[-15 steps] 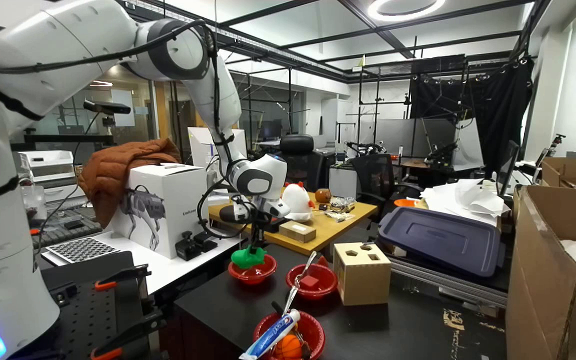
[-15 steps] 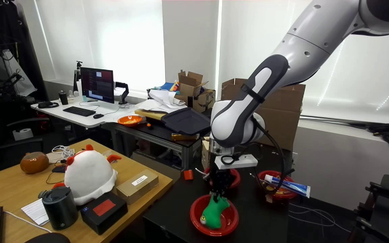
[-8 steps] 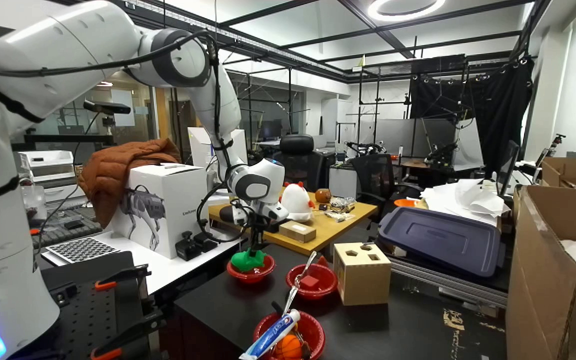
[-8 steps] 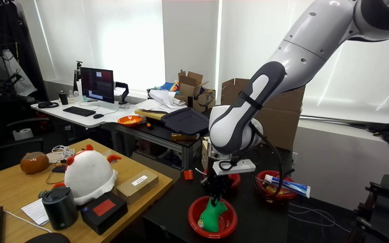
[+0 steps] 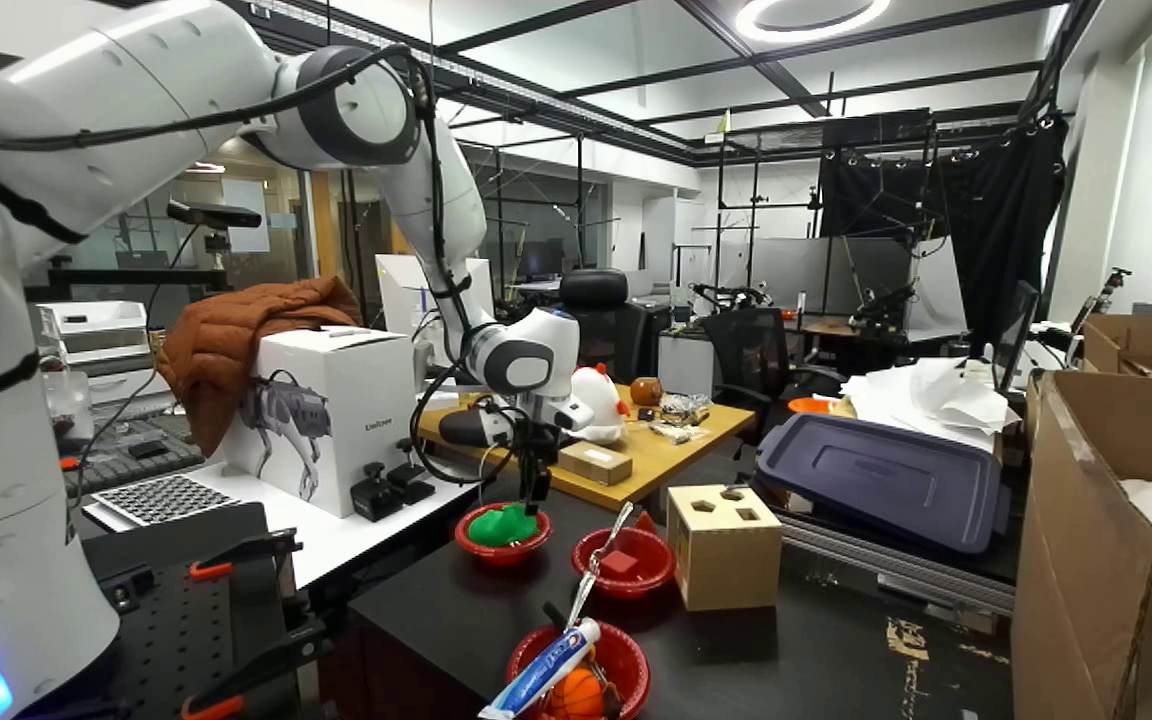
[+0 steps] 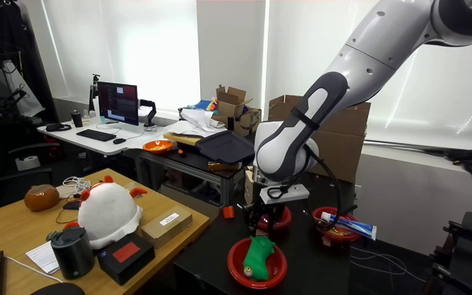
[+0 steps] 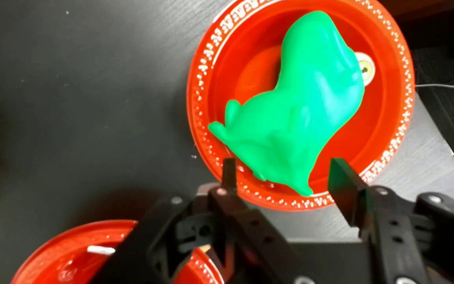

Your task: Move the empty red bowl forwards, place the green plush toy inside the bowl

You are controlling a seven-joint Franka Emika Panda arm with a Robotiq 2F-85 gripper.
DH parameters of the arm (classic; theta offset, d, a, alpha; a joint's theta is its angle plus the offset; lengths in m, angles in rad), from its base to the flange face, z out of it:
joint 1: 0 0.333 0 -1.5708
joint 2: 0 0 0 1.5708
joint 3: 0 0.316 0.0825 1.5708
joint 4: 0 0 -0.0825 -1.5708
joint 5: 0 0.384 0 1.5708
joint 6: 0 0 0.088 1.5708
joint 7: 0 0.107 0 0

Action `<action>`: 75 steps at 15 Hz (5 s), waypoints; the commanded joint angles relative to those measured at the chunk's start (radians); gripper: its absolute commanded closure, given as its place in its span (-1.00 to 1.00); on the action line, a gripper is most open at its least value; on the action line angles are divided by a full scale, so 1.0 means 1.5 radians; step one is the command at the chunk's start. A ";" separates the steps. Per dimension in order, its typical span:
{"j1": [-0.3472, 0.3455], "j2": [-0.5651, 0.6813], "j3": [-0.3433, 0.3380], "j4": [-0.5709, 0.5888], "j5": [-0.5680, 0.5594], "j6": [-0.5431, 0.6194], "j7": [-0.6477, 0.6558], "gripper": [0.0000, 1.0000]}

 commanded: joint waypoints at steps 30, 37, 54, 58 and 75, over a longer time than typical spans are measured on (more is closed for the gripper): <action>0.005 -0.452 -0.024 -0.165 -0.262 -0.397 0.031 -1.00; 0.001 -0.410 -0.006 -0.037 -0.251 -0.399 0.060 -1.00; 0.016 -0.252 -0.016 0.318 -0.209 -0.598 0.135 -1.00; 0.006 -0.250 -0.014 0.354 -0.197 -0.700 0.102 -1.00; -0.003 -0.263 -0.016 0.349 -0.211 -0.742 0.051 -1.00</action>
